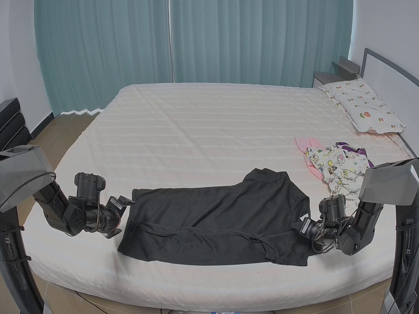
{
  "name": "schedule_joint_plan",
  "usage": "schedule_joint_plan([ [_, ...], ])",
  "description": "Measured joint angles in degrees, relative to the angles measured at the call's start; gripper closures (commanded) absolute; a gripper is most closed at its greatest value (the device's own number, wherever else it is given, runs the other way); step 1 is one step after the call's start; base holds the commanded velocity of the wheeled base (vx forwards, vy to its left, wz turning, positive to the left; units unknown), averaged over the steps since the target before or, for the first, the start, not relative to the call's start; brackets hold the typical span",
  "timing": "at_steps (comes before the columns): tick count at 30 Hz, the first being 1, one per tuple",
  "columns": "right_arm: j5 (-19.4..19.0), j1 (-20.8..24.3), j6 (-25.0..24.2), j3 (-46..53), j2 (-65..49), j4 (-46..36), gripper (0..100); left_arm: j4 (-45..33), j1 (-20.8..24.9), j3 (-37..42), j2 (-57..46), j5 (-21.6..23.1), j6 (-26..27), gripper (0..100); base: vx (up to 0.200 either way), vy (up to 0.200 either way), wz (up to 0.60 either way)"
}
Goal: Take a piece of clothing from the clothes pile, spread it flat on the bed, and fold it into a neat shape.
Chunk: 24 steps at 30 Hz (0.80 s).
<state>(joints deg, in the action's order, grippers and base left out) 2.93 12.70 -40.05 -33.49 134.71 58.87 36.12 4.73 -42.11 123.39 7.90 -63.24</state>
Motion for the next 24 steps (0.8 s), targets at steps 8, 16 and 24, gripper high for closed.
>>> schedule_joint_plan([
  [8, -0.35, -2.38, -0.49, -1.13, -0.89, 1.07, 100, 0.0, 0.0, -0.04, 0.01, 0.01, -0.01, 0, 0.0, 0.0, 0.0],
  [16, -0.99, -3.54, -0.82, -2.34, -1.13, 1.37, 100, 0.0, -0.02, -0.01, 0.01, 0.0, -0.01, 0, 0.0, 0.0, 0.0],
  [24, -2.93, -3.95, -1.91, -4.02, -0.89, 2.17, 0, -0.02, -0.02, 0.0, 0.01, 0.0, 0.0, 0, 0.0, 0.0, 0.0],
])
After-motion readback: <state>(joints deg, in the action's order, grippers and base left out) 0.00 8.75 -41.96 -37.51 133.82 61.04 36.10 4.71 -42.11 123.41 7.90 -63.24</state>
